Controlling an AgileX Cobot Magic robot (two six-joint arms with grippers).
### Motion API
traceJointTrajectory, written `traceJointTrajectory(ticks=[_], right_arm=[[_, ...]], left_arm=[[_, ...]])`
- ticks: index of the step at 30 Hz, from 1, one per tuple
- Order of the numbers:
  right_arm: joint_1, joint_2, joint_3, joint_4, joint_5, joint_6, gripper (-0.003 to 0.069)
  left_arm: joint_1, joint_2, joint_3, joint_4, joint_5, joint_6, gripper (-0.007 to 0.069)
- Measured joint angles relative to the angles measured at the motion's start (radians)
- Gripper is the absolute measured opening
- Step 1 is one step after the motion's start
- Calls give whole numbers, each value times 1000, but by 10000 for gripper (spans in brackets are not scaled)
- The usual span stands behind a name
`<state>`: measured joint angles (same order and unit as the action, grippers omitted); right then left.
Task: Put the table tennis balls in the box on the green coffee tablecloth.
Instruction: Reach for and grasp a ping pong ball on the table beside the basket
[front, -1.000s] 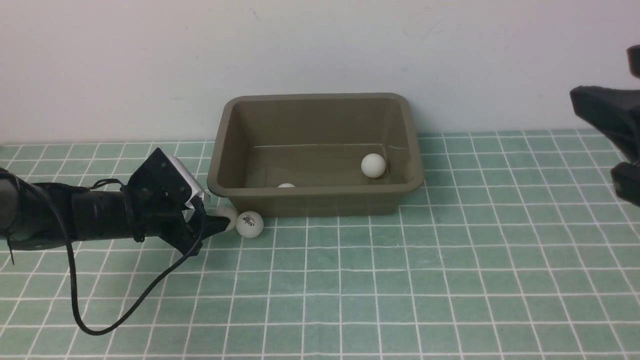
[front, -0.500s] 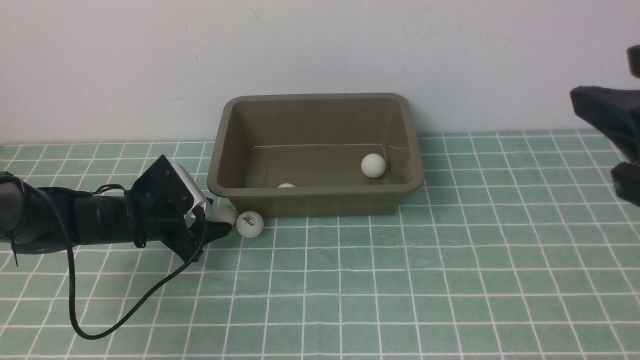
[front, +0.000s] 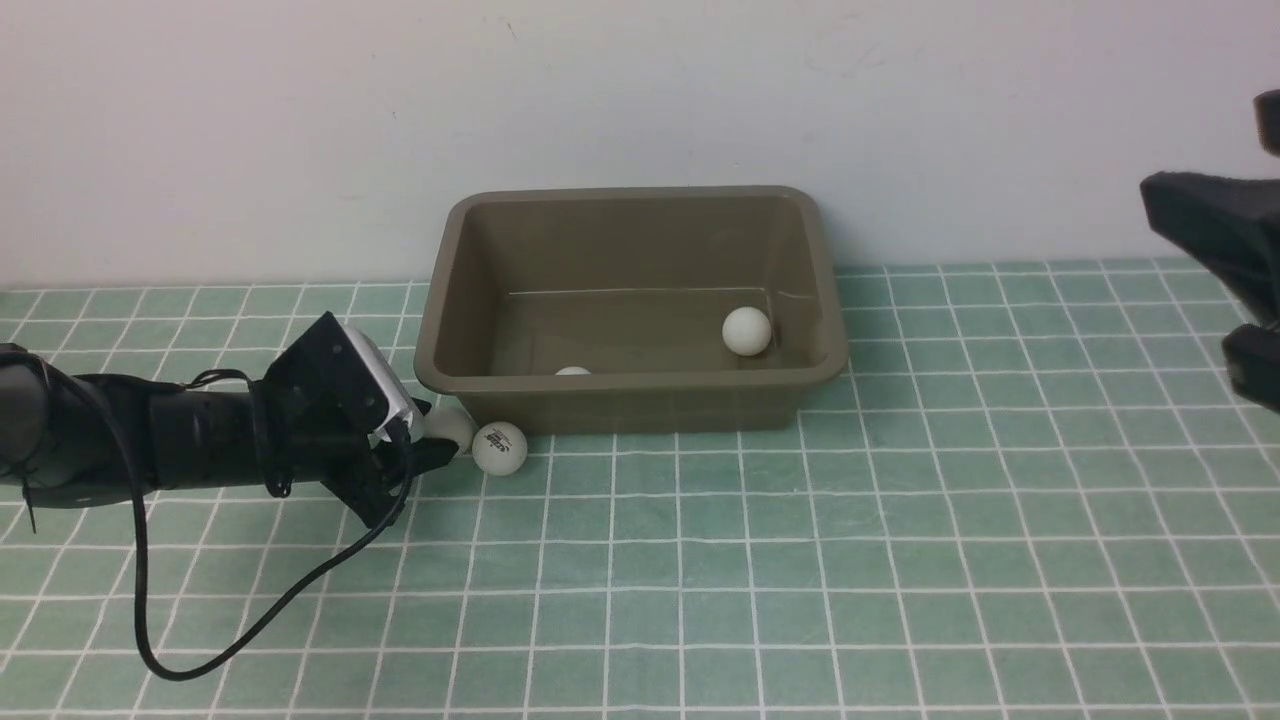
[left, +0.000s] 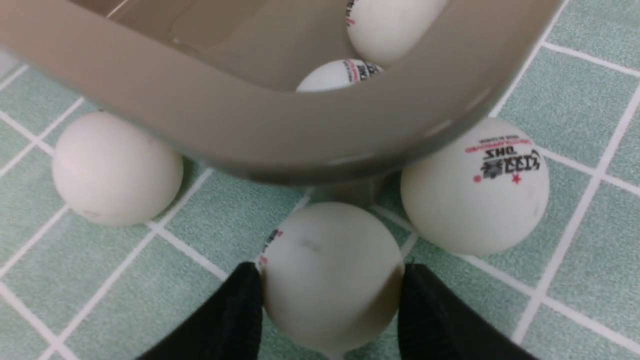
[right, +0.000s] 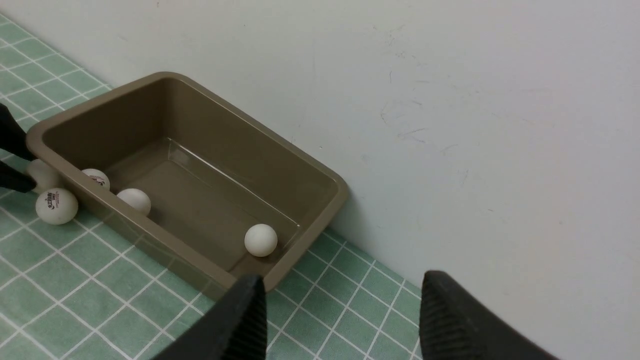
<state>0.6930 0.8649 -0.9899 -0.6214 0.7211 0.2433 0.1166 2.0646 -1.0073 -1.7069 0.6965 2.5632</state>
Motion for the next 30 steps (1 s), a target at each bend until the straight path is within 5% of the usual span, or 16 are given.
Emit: traceJointTrajectory(ticks=[10, 30], right_arm=[[0, 0, 0, -3, 0, 0, 385], [0, 0, 0, -4, 0, 0, 385]], left_arm=[[0, 4, -1, 0, -12, 2, 396], [1, 41, -13, -6, 10, 32, 395]])
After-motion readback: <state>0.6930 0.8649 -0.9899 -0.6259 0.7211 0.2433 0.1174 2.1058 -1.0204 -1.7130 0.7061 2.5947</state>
